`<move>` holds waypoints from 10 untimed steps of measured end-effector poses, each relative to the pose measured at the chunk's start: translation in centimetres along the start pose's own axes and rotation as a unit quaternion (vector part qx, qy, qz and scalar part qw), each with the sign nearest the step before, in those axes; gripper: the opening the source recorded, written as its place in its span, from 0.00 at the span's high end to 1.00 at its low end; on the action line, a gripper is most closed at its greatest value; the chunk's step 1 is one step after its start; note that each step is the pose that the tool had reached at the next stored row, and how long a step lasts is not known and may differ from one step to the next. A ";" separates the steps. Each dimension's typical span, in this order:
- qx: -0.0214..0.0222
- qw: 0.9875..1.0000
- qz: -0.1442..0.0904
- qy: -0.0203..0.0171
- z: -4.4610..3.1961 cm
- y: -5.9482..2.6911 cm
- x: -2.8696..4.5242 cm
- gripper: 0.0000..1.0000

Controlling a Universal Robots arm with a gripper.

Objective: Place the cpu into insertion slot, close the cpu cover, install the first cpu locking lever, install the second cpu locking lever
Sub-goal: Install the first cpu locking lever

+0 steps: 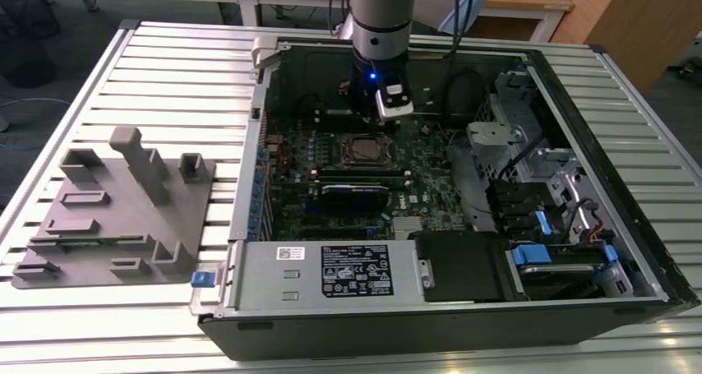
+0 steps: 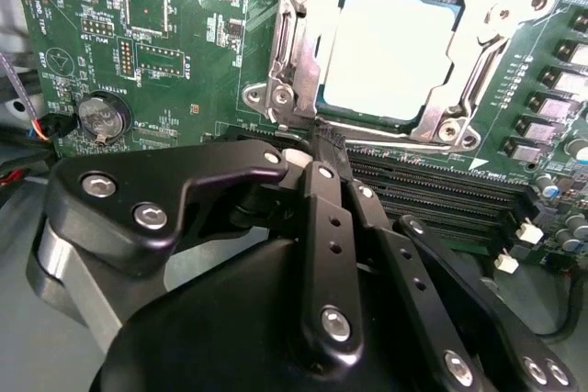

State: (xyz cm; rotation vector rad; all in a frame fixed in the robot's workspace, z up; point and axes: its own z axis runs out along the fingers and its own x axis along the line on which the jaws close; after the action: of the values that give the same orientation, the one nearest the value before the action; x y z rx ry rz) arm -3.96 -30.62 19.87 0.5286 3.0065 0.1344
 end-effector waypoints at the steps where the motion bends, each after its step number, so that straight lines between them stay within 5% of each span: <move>1: 0.000 1.000 0.000 0.000 0.01 0.02 0.01 0.90; 10: -0.001 1.000 0.000 0.000 -0.15 0.13 0.03 0.90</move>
State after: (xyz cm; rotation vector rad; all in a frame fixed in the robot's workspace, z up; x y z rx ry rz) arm -3.96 -30.49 20.03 0.5287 3.0051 0.1379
